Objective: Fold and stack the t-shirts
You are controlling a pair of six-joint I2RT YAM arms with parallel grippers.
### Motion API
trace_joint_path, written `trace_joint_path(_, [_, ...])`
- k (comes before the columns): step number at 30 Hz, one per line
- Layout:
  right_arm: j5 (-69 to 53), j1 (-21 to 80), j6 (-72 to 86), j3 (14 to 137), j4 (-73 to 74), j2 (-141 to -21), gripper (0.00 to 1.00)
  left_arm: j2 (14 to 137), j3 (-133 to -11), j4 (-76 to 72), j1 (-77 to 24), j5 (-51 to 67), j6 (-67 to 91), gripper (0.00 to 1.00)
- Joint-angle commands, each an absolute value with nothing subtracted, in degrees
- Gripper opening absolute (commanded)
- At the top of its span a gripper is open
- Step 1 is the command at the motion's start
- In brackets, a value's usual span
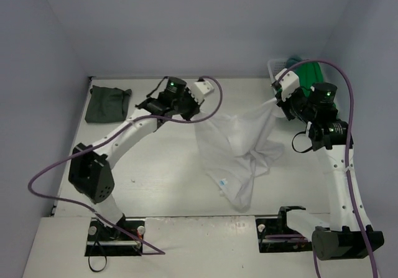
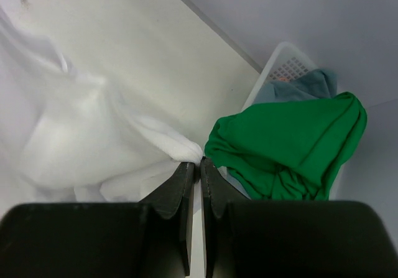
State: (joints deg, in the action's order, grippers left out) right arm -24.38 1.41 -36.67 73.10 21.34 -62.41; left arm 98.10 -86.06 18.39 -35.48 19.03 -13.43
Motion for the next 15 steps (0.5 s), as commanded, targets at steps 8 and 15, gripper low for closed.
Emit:
trace_joint_path(8, [-28.13, 2.98, -42.09, 73.75, 26.37, -59.24, 0.0, 79.11, -96.67, 28.82, -25.05, 23.03, -15.38, 0.0])
trace_joint_path(15, [-27.86, 6.23, -43.07, 66.89, 26.89, -50.56, 0.0, 70.33, -105.27, 35.76, -18.46, 29.96, -13.98, 0.0])
